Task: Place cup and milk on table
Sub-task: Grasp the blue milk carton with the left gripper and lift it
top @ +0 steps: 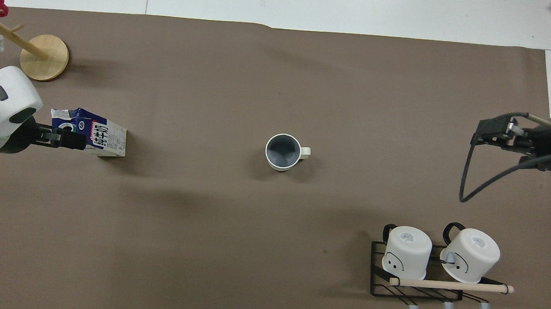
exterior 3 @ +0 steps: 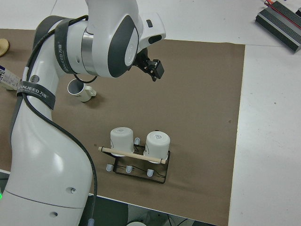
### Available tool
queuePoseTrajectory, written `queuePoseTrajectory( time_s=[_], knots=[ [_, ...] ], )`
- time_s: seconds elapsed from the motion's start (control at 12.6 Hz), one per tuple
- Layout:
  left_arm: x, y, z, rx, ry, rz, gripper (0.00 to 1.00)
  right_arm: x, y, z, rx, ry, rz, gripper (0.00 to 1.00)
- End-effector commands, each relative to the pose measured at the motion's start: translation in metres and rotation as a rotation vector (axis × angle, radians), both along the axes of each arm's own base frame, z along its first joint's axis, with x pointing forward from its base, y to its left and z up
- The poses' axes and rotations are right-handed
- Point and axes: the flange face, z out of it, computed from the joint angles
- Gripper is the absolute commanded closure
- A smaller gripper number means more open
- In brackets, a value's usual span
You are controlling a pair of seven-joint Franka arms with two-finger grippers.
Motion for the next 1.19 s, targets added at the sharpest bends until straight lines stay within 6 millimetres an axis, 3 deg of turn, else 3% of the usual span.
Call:
queuePoseTrajectory(
  time_s=[0.0,0.4,0.71,1.11],
  knots=[
    [-0.003,-0.001,-0.013,0.017,-0.020,-0.016,0.00,0.001,-0.002,0.019,-0.048,0.045,0.063,0.00],
    [0.002,-0.004,-0.019,0.015,-0.032,-0.013,0.02,0.010,0.012,0.024,-0.039,0.059,0.093,0.00],
    [0.004,-0.003,-0.019,0.014,-0.041,-0.006,0.28,0.007,0.011,0.021,-0.020,0.065,0.080,0.00],
    [0.004,0.000,-0.019,0.015,-0.040,0.000,0.47,0.007,0.008,0.020,-0.020,0.068,0.074,0.00]
  ],
)
